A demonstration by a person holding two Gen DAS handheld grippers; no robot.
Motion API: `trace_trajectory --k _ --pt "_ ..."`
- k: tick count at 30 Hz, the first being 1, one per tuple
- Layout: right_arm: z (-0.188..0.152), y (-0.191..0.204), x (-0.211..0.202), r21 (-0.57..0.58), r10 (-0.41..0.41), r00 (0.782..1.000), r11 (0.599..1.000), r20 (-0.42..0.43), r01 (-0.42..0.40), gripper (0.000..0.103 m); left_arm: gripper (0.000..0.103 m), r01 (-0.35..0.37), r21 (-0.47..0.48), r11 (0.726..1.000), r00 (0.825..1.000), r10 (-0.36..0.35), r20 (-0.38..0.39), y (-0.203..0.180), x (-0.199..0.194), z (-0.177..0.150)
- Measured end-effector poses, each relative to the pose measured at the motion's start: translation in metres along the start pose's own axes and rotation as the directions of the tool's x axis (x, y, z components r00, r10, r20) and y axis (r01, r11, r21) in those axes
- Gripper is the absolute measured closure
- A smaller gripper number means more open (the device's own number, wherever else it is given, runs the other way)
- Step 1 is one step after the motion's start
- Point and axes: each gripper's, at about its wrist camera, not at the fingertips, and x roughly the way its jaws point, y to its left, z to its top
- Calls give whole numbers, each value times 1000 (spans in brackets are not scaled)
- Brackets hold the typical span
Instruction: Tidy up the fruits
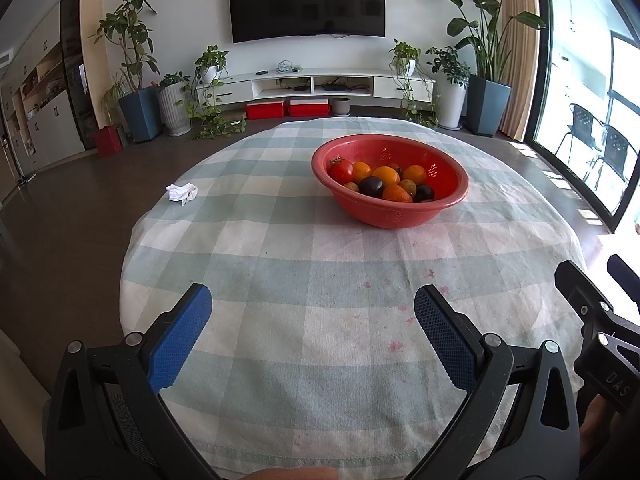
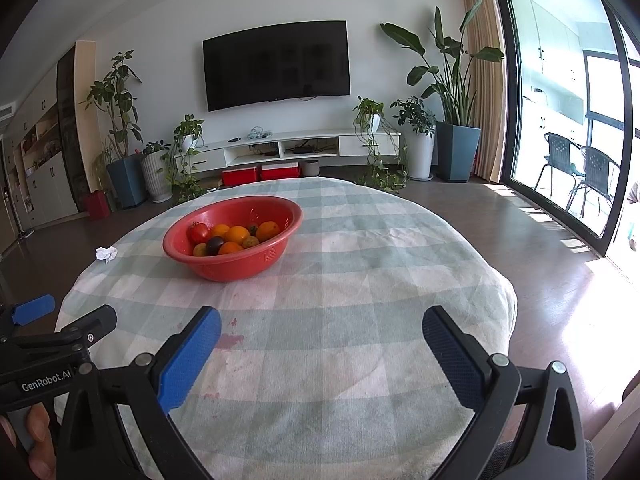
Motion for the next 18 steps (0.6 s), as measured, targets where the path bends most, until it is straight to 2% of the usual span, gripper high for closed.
trace_trajectory --k 18 --pt "3 0 -2 -1 0 1000 1000 -1 0 0 0 0 -2 1000 1000 0 0 1 1 0"
